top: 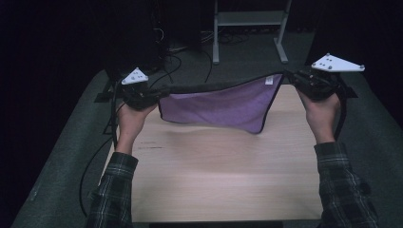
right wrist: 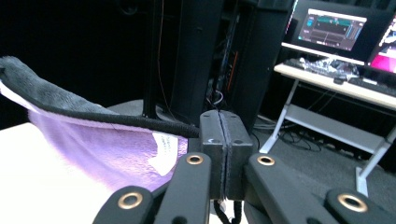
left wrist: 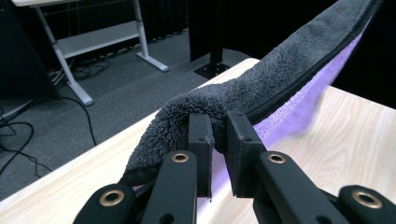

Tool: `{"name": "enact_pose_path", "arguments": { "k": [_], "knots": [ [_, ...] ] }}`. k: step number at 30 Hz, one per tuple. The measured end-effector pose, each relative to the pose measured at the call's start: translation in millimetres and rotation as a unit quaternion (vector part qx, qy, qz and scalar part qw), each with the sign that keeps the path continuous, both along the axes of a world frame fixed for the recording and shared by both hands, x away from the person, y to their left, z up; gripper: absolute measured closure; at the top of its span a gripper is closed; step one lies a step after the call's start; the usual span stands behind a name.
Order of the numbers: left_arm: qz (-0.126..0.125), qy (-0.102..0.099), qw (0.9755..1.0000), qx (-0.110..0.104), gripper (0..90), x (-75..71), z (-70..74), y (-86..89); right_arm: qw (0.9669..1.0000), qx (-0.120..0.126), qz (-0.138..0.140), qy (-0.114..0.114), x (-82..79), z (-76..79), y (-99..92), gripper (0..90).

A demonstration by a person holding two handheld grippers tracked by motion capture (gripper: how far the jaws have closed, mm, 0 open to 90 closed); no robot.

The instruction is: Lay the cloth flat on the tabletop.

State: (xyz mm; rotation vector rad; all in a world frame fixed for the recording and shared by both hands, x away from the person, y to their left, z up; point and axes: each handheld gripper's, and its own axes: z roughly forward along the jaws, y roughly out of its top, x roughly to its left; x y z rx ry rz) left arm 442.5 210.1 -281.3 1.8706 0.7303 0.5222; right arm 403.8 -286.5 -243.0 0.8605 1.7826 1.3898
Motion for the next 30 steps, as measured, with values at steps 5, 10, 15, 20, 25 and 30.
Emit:
{"name": "enact_pose_path", "arguments": {
  "k": [5,10,15,20,25,30],
  "knots": [
    [-0.003,0.033,0.9994,0.011,80.9,5.2,-18.1,-0.3,0.9999,-0.006,0.007,0.009,1.3,-9.0,1.1,88.8],
    [-0.011,0.084,0.9963,0.018,80.8,4.2,-54.6,-2.0,0.999,-0.009,0.016,0.041,0.5,-41.4,1.9,88.8],
    [-0.029,0.114,0.9923,0.039,80.6,-7.1,-75.5,-2.8,0.9974,-0.024,0.032,0.059,-9.0,-63.9,4.7,88.8],
    [-0.042,0.126,0.9903,0.04,80.4,-30.3,-91.6,2.4,0.995,-0.027,0.054,0.08,-28.7,-88.7,4.2,88.7],
    [-0.055,0.139,0.9879,0.042,80.3,-48.6,-104.8,4.2,0.9917,-0.029,0.069,0.105,-40.0,-107.5,1.2,88.7],
    [-0.073,0.168,0.9808,0.066,80.3,-77.3,-121.7,4.5,0.9846,-0.036,0.089,0.146,-58.5,-135.0,-3.0,88.7]
  ]
}}
